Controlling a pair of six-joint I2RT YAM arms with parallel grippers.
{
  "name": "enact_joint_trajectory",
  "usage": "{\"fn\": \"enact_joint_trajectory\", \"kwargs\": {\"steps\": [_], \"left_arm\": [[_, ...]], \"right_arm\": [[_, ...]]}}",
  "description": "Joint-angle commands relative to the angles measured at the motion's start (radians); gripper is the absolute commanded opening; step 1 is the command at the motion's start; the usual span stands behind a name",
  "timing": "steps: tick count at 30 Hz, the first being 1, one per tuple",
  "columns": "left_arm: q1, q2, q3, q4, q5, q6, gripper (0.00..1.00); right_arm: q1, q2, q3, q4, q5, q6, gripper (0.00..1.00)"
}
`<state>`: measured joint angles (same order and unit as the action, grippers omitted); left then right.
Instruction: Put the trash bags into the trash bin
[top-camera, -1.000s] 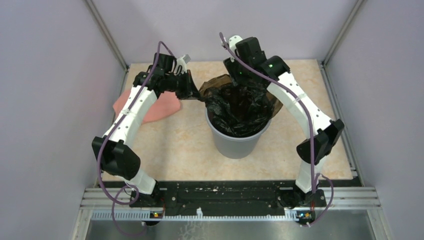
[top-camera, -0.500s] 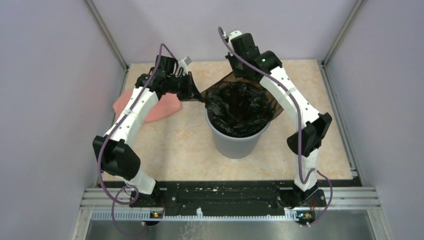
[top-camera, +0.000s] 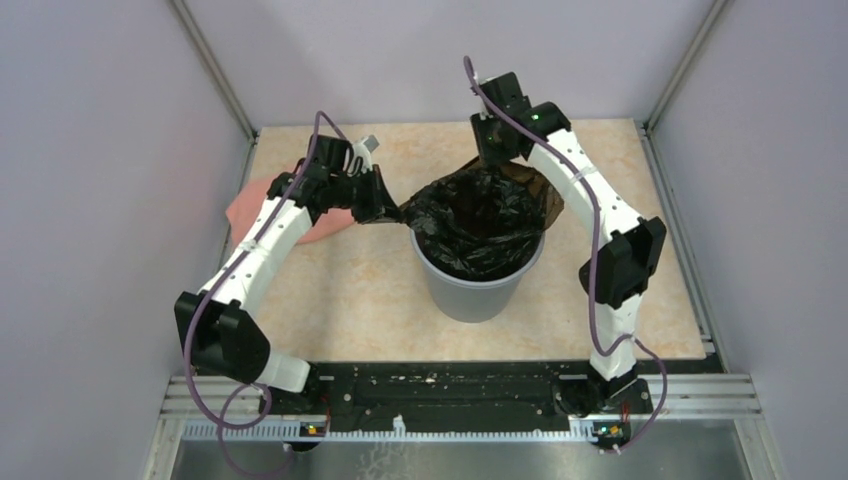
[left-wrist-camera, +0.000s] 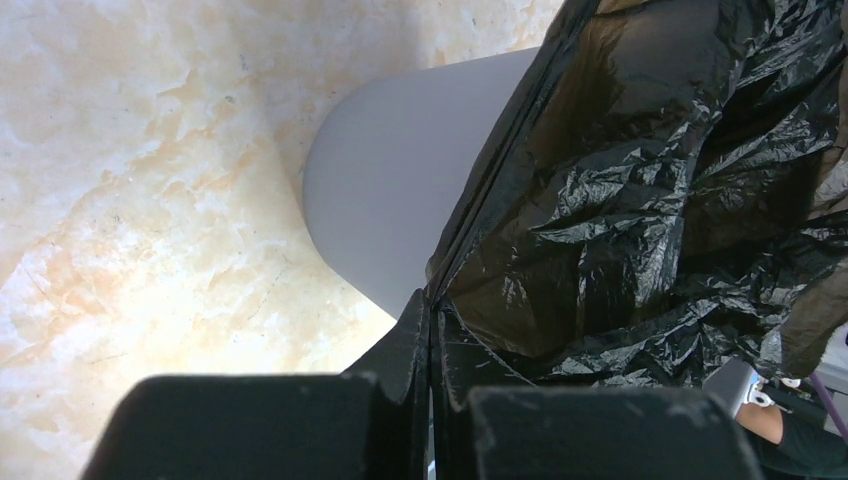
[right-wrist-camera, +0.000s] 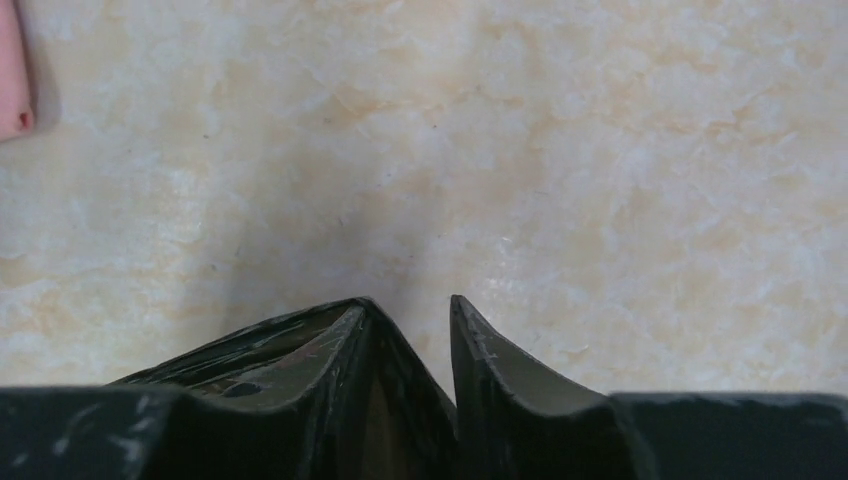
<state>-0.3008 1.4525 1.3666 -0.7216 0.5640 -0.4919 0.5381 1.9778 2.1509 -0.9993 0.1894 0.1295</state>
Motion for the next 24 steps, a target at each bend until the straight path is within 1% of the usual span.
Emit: {"fn": "enact_joint_trajectory", "kwargs": {"steps": [1, 4, 7, 9, 13, 15, 19, 24], "left_arm": [[-0.003, -0.056, -0.017, 0.014, 0.011, -0.011, 0.0], [-0.004, -0.074, -0.032, 0.015, 0.012, -0.012, 0.0], [-0.004, -0.088, -0.046, 0.023, 0.014, -0.016, 0.0], [-0.004, -0.09, -0.05, 0.025, 0.016, -0.016, 0.0], [-0.005, -0.095, -0.051, 0.028, 0.017, -0.015, 0.0], [-0.005, -0.096, -0.051, 0.03, 0.016, -0.014, 0.0], [-0.004, -0.095, -0.051, 0.034, 0.018, -0.014, 0.0], [-0.004, -0.091, -0.045, 0.035, 0.017, -0.011, 0.0]], "right_arm": [[-0.018, -0.102, 0.057, -0.022, 0.006, 0.035, 0.41], [-0.009, -0.136, 0.112, -0.062, -0.003, 0.04, 0.55], [0.031, -0.179, 0.142, -0.1, 0.016, 0.027, 0.64], [0.072, -0.218, 0.129, -0.107, 0.04, 0.013, 0.69], [0.16, -0.305, 0.053, -0.099, 0.034, -0.004, 0.7], [0.205, -0.37, -0.023, -0.072, -0.002, -0.019, 0.69], [0.31, -0.483, -0.192, -0.01, -0.017, -0.024, 0.69], [0.383, -0.562, -0.365, 0.007, -0.078, 0.004, 0.65]]}}
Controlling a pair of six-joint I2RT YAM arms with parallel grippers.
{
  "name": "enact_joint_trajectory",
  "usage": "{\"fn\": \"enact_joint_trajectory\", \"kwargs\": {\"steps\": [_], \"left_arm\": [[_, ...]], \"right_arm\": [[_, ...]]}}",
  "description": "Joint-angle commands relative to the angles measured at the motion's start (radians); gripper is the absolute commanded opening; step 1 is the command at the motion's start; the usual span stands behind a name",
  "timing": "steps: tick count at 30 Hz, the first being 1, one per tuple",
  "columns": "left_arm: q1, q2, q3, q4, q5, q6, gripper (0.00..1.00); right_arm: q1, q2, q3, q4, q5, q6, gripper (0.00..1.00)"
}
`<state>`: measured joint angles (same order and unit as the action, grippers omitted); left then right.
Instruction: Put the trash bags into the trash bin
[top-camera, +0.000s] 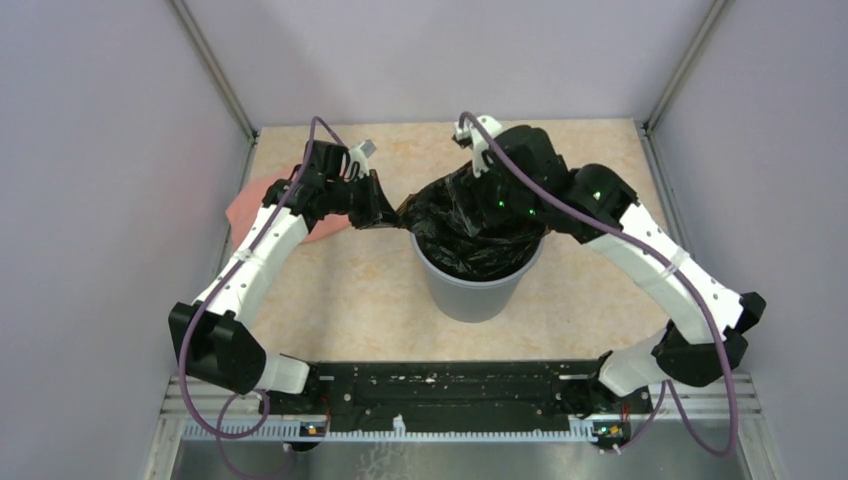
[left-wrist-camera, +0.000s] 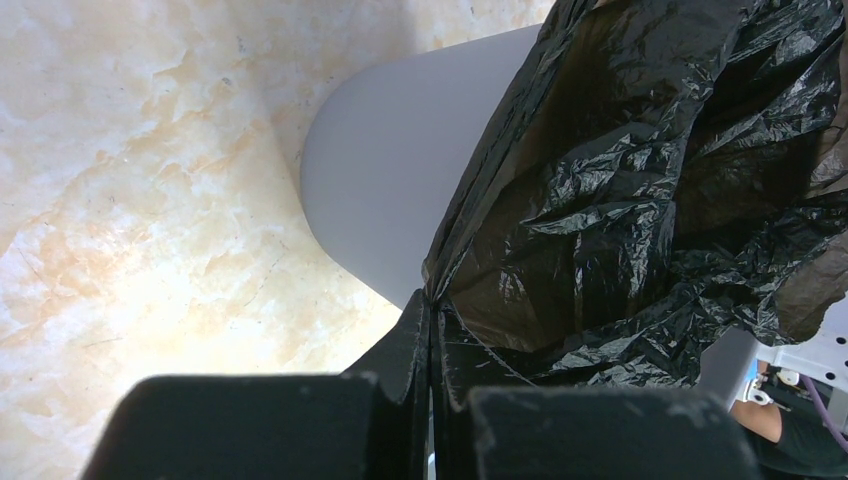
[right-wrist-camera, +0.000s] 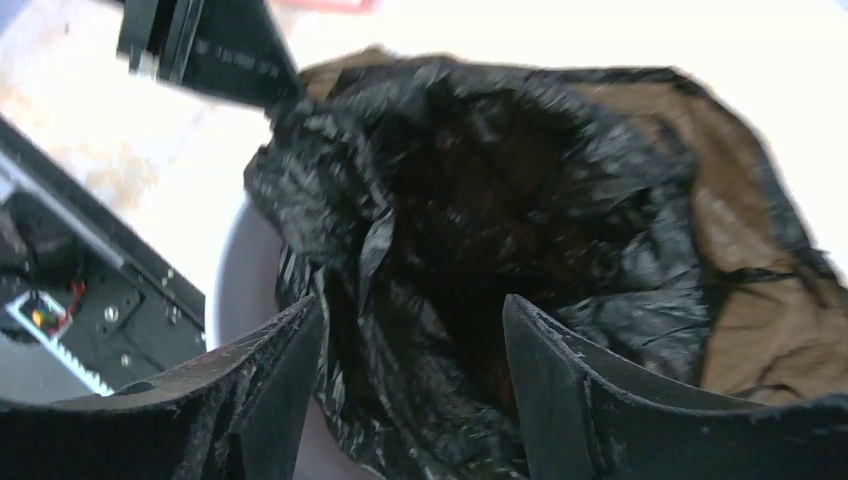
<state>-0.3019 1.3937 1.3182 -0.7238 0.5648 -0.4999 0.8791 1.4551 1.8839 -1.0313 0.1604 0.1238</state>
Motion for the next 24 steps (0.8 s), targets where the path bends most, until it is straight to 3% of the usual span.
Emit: {"fn": "enact_joint_trajectory", "kwargs": {"steps": [1, 6, 8, 13, 15, 24], "left_arm": [[-0.003, -0.03, 0.005, 0.038, 0.017, -0.003, 0.0], [-0.005, -0.022, 0.012, 0.041, 0.021, -0.005, 0.0], [-0.004, -0.017, 0.018, 0.041, 0.023, -0.004, 0.0], [-0.004, -0.018, 0.026, 0.039, 0.018, -0.005, 0.0], [-0.004, -0.019, 0.025, 0.039, 0.016, -0.006, 0.0], [-0.004, -0.038, 0.022, 0.031, 0.025, -0.014, 0.0]], "right_arm": [[0.05, -0.046, -0.125, 0.039, -0.05, 0.011, 0.65], [0.069, -0.063, -0.203, 0.043, -0.039, 0.013, 0.6], [0.069, -0.064, -0.212, 0.046, -0.034, 0.01, 0.54], [0.077, -0.061, -0.154, 0.021, -0.013, 0.024, 0.09], [0.091, -0.071, -0.125, 0.005, -0.013, 0.037, 0.0], [0.177, -0.19, -0.2, 0.02, -0.168, 0.123, 0.0]]}}
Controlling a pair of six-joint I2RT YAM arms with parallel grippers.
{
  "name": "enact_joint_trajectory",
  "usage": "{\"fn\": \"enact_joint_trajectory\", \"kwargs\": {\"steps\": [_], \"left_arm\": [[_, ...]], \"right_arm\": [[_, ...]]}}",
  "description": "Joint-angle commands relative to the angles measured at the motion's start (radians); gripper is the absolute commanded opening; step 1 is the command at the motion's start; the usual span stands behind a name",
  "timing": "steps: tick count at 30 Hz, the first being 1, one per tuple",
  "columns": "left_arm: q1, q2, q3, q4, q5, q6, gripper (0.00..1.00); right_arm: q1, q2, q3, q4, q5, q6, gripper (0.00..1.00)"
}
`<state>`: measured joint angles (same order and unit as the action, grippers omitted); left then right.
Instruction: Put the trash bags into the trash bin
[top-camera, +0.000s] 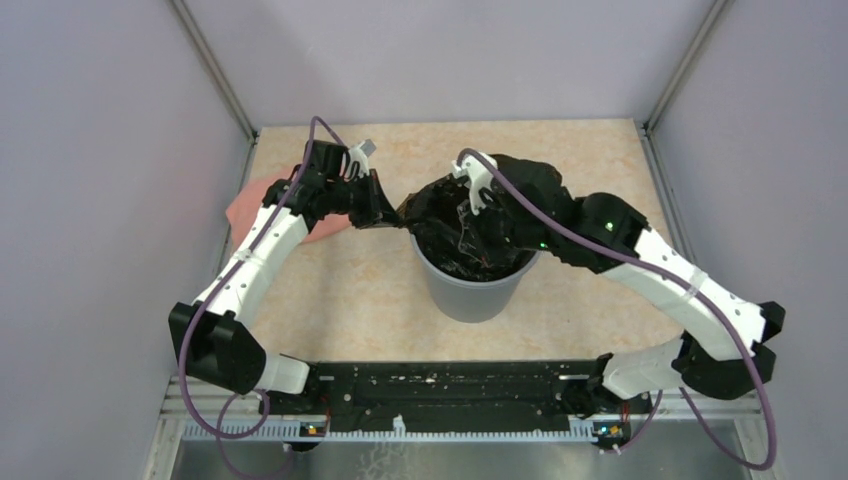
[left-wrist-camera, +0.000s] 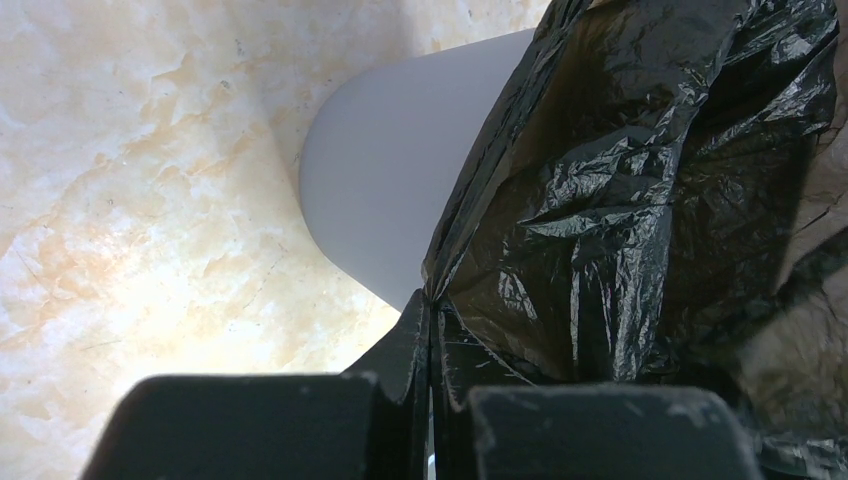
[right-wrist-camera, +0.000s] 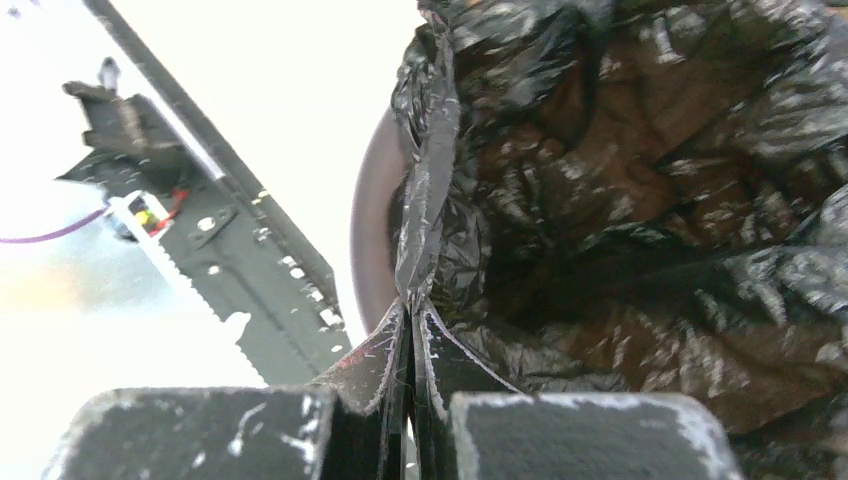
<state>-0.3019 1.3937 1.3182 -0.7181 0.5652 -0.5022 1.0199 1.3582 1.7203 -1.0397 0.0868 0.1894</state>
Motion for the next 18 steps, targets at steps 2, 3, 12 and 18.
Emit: {"fn": "enact_joint_trajectory", "kwargs": {"steps": [2, 3, 12, 18], "left_arm": [[-0.003, -0.044, 0.016, 0.026, 0.028, -0.016, 0.0], [-0.004, -0.047, 0.013, 0.025, 0.027, -0.016, 0.0], [-0.004, -0.09, -0.034, 0.026, 0.043, -0.027, 0.0], [-0.005, -0.121, -0.099, 0.036, 0.043, -0.037, 0.0]], "right_arm": [[0.053, -0.132, -0.084, 0.045, -0.135, 0.082, 0.0], [0.062, -0.146, -0.113, 0.049, -0.147, 0.093, 0.0], [0.143, -0.232, -0.293, 0.069, -0.165, 0.186, 0.0], [0.147, -0.279, -0.389, 0.061, -0.115, 0.232, 0.0]]}}
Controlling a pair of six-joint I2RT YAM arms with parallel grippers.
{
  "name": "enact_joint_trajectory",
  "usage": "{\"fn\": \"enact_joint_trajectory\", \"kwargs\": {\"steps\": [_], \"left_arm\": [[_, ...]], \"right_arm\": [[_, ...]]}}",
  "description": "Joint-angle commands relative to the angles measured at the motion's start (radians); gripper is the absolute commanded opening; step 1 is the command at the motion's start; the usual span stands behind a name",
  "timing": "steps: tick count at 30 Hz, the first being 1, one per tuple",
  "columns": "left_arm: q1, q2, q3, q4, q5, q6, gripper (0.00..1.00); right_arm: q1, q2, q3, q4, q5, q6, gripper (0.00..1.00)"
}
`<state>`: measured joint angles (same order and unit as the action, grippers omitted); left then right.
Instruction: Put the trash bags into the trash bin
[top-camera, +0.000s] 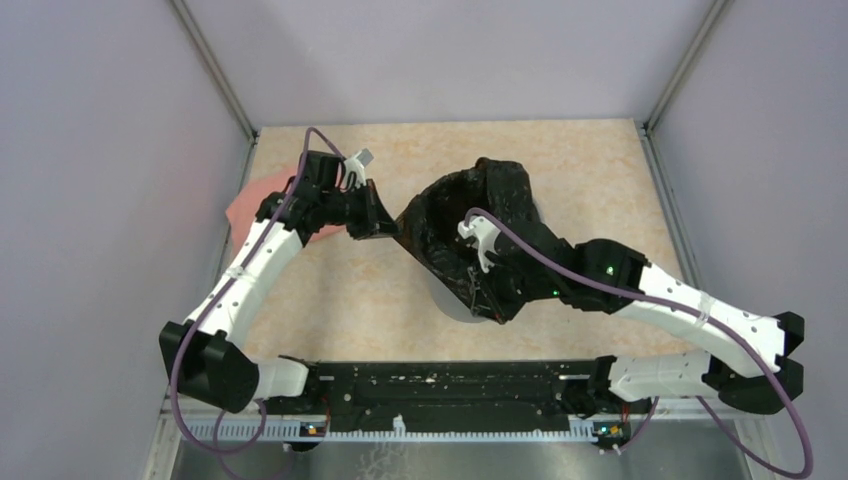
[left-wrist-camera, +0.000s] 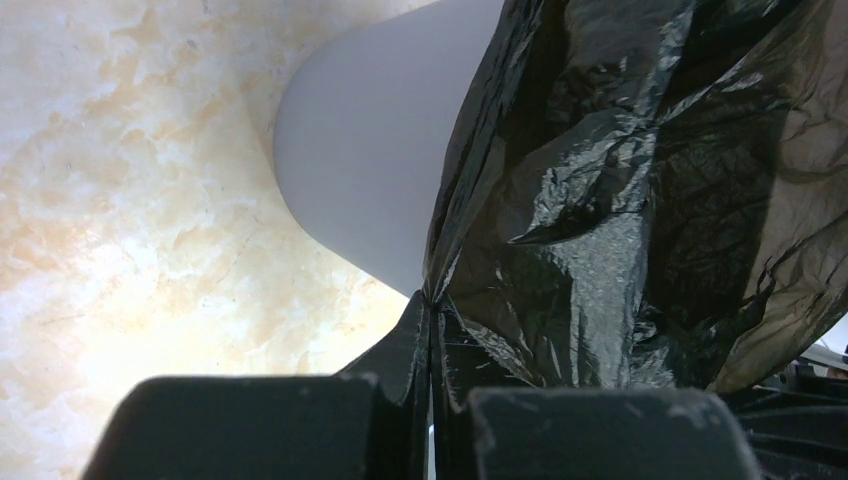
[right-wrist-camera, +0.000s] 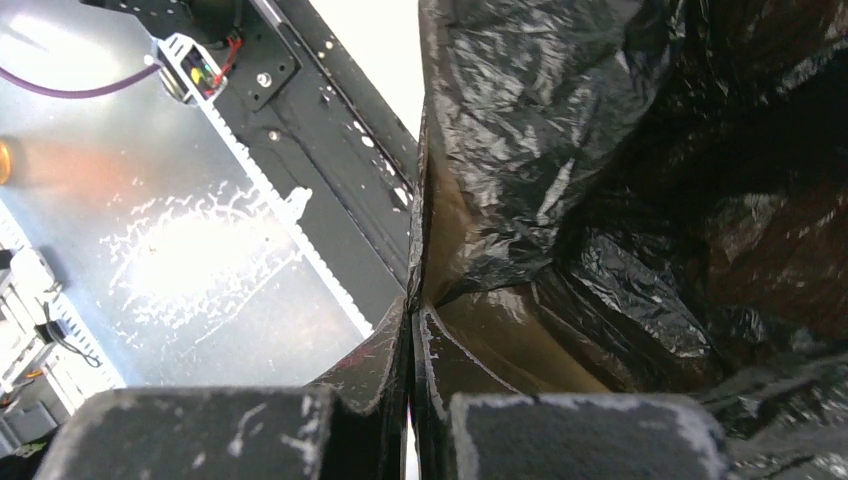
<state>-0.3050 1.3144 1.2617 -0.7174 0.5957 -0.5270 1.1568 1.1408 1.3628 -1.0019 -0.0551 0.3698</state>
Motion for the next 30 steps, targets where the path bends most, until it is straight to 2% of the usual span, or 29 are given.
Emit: {"fn": "enact_joint_trajectory", "kwargs": {"steps": [1, 5, 6, 9, 13, 16, 24, 27, 30], "left_arm": [[-0.002, -0.044, -0.054, 0.044, 0.016, -0.016, 0.0], [-0.002, -0.038, -0.074, 0.067, 0.015, -0.027, 0.0], [-0.002, -0.033, -0.073, 0.07, 0.016, -0.029, 0.0], [-0.006, -0.019, -0.064, 0.082, 0.012, -0.032, 0.0], [-0.015, -0.003, -0.055, 0.088, 0.01, -0.033, 0.0], [-0.023, 0.005, -0.053, 0.095, 0.007, -0.033, 0.0], [-0.048, 0.025, -0.037, 0.096, -0.003, -0.034, 0.0], [-0.049, 0.026, -0.033, 0.096, -0.002, -0.032, 0.0], [-0.051, 0.025, -0.032, 0.097, -0.004, -0.031, 0.0]], "right_arm": [[0.01, -0.067, -0.043, 0.02, 0.04, 0.058, 0.0], [0.01, -0.086, -0.066, 0.0, 0.128, 0.083, 0.0], [0.01, -0.089, -0.06, -0.01, 0.137, 0.088, 0.03], [0.01, -0.11, -0.032, -0.036, 0.148, 0.094, 0.23], [0.01, -0.15, 0.035, -0.109, 0.208, 0.106, 0.44], [0.011, -0.151, 0.114, -0.19, 0.272, 0.14, 0.53], [0.011, -0.059, 0.361, -0.373, 0.511, 0.29, 0.62], [0.011, -0.002, 0.422, -0.405, 0.642, 0.298, 0.64], [0.002, 0.054, 0.477, -0.38, 0.704, 0.27, 0.64]]}}
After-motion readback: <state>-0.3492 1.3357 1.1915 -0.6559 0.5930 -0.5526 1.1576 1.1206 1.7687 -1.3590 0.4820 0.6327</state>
